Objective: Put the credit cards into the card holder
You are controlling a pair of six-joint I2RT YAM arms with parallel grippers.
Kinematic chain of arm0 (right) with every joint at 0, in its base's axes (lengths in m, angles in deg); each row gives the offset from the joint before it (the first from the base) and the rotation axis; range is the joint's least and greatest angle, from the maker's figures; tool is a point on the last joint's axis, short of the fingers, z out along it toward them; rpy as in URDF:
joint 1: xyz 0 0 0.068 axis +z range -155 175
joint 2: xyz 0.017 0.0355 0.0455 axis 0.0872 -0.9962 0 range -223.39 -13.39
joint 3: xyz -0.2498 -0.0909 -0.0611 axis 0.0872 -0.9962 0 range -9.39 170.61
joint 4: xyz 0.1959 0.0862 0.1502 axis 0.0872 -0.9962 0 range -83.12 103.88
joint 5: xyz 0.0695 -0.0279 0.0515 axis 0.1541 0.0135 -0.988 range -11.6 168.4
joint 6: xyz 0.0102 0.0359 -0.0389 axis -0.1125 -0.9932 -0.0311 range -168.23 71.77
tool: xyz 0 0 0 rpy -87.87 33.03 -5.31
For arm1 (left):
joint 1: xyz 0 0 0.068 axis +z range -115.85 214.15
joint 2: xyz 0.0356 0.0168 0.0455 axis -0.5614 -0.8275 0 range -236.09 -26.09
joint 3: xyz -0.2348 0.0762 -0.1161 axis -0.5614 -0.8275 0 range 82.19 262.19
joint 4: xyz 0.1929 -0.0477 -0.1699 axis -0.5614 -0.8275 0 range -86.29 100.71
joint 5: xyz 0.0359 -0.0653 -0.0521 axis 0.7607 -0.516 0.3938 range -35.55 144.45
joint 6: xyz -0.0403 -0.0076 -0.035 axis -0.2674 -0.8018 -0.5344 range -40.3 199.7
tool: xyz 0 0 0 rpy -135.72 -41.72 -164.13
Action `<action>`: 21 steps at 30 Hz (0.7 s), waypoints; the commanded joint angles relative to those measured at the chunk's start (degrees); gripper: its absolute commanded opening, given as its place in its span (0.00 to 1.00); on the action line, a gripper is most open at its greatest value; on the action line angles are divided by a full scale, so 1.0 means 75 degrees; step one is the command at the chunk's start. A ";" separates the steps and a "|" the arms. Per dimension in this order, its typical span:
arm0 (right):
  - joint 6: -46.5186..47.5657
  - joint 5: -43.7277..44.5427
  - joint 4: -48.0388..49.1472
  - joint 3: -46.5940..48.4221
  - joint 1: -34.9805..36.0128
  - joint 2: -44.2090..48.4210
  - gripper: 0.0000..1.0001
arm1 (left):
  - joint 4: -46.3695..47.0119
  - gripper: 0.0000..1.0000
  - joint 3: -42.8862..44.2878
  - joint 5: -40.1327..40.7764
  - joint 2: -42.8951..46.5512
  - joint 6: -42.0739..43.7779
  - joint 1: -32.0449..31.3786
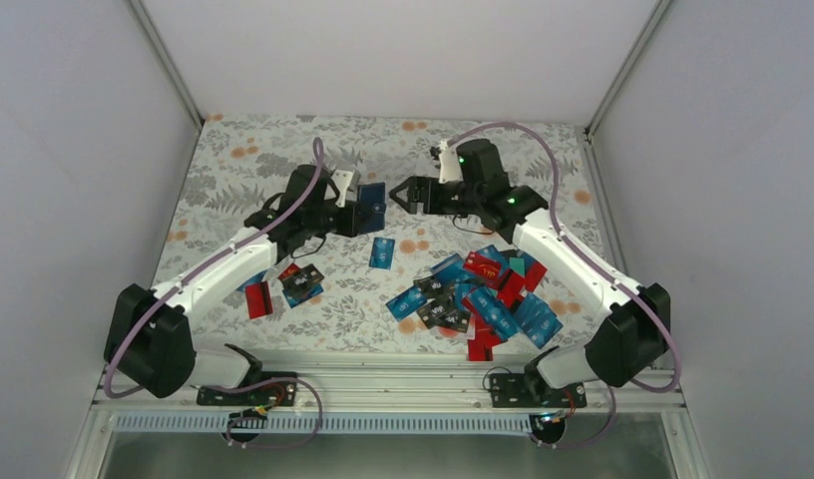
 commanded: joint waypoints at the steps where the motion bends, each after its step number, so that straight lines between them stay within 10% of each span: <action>1: -0.0722 0.0532 -0.0011 -0.0078 0.0421 -0.0285 0.88 | 0.0149 0.02 0.0247 0.0407 -0.0154 -0.0226 -0.0223; 21: -0.1276 0.0994 0.0177 -0.0009 0.0901 -0.1465 0.73 | 0.0469 0.02 0.0017 0.0631 0.0120 -0.0143 -0.0867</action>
